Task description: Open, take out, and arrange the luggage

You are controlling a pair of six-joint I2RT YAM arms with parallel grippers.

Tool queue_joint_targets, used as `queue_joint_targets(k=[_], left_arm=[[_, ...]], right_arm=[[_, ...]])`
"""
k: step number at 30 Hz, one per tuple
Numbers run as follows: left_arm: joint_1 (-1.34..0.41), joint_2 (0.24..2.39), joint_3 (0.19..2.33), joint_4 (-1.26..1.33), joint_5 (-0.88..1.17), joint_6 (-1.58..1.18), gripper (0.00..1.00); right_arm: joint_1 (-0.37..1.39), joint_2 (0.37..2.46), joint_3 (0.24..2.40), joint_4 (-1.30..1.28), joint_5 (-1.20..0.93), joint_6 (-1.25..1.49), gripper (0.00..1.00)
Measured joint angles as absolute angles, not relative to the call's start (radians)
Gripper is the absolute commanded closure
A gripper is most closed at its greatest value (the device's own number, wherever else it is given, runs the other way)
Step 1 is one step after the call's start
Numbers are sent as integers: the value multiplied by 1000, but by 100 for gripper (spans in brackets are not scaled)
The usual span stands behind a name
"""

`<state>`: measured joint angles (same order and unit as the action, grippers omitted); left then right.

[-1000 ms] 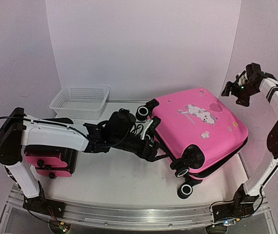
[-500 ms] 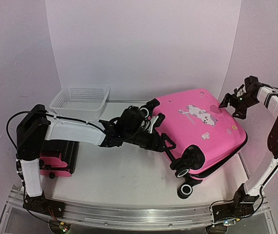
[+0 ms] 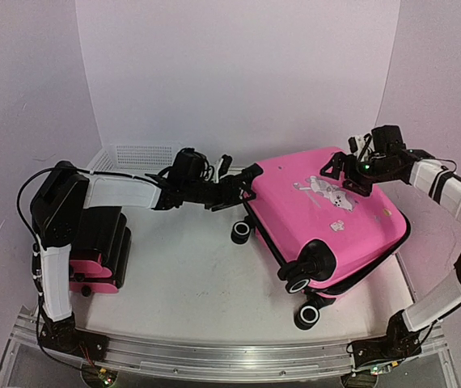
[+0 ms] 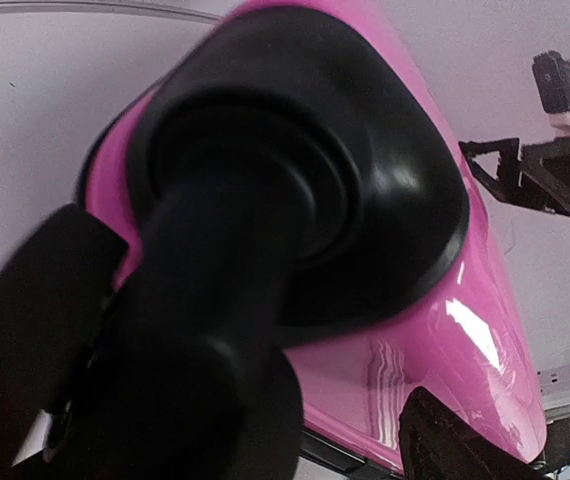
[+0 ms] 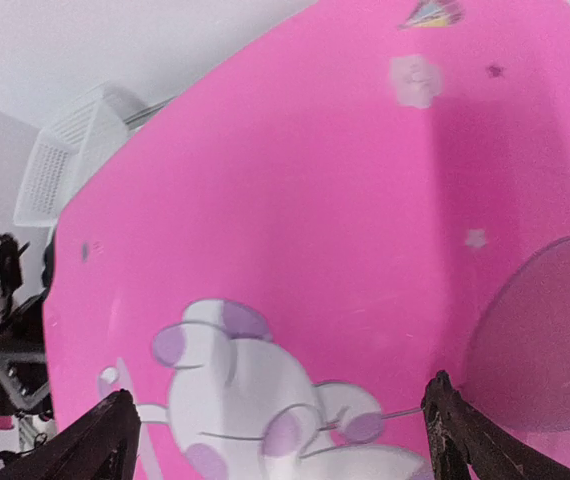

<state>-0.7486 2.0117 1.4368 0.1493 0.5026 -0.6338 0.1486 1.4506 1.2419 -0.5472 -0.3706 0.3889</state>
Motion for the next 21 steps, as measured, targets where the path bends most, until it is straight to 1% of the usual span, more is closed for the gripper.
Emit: queue_joint_targets(k=[3, 6, 8, 10, 14, 16, 21], left_arm=[[-723, 2017, 1454, 149, 510, -627, 12], [-723, 2017, 1460, 148, 537, -629, 13], [-732, 2017, 1460, 146, 549, -630, 13], [-749, 2016, 1454, 148, 550, -631, 12], [-811, 1987, 1390, 157, 546, -637, 10], [-853, 1973, 1367, 156, 546, -641, 9], [-965, 1971, 1367, 158, 548, -661, 8]], right_arm=[[167, 1444, 1251, -555, -388, 405, 2], [141, 1454, 1308, -641, -368, 383, 2], [75, 1474, 1364, -702, -383, 370, 2], [-31, 1514, 1427, -748, -378, 358, 2], [-180, 1659, 1588, -817, -354, 326, 2], [-197, 1718, 1630, -831, -350, 313, 2], [-191, 1802, 1639, -867, -367, 284, 2]])
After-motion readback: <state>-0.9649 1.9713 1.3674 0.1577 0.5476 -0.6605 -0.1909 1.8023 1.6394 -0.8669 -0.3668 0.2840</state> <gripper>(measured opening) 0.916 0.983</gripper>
